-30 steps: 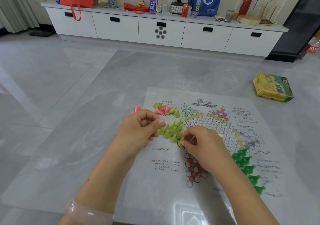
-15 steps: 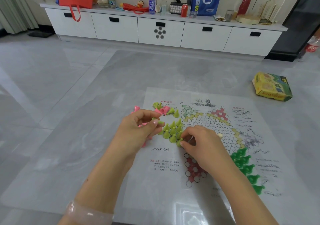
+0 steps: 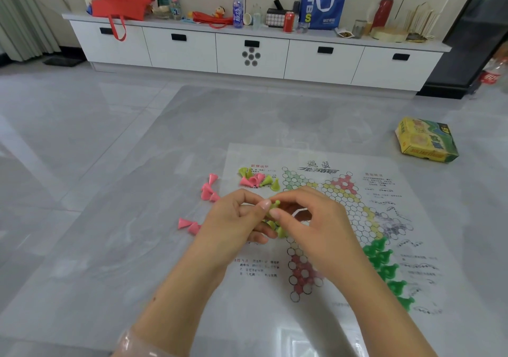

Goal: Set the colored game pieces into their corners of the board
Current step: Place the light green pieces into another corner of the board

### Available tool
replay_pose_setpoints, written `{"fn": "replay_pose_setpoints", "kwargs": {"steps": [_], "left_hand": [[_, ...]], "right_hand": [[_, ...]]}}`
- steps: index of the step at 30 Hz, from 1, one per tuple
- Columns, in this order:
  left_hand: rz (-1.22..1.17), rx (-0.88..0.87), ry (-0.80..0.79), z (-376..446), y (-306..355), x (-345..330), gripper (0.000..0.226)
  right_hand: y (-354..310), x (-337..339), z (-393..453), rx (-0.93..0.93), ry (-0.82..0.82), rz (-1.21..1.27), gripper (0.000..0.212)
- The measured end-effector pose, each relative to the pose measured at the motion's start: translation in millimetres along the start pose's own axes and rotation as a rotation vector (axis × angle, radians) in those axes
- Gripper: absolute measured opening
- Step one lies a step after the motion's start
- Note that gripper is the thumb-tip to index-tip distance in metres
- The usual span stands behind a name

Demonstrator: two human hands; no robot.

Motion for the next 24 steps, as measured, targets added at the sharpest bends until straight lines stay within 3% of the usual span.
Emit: {"fn": "replay_pose_setpoints", "kwargs": {"steps": [7, 15, 17, 21, 24], "left_hand": [[-0.075, -0.025, 0.047, -4.9, -0.7, -12.3, 0.001], [-0.028, -0.030, 0.061, -0.2, 9.6, -18.0, 0.002], [0.165, -0.082, 0.097, 14.4, 19.5, -10.8, 0.003], [0.861, -0.391, 0.262, 73.7, 42.1, 12.3, 0.018], [1.253, -0.458, 0.086, 115.6, 37.3, 11.1, 0.032]], "right_hand": [[5.8, 5.4, 2.8, -0.076, -0.005, 0.119, 0.008], [3.9, 15.2, 5.8, 0.013, 0.002, 0.043, 0.009], [5.2, 22.8, 7.2, -0.013, 0.081, 0.065, 0.013], [8.9, 37.0, 8.9, -0.083, 0.174, 0.097, 0.014], [8.4, 40.4, 9.1, -0.081, 0.177, 0.089, 0.011]]}}
Point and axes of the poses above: each hand's wrist, its own z-axis towards the middle knuckle, its own x-axis out of the back of the hand, y = z × x, the point moved 4 cm from there along z, towards the middle knuckle, and after that the axes turned 8 degrees about y, right-handed, at the moved point
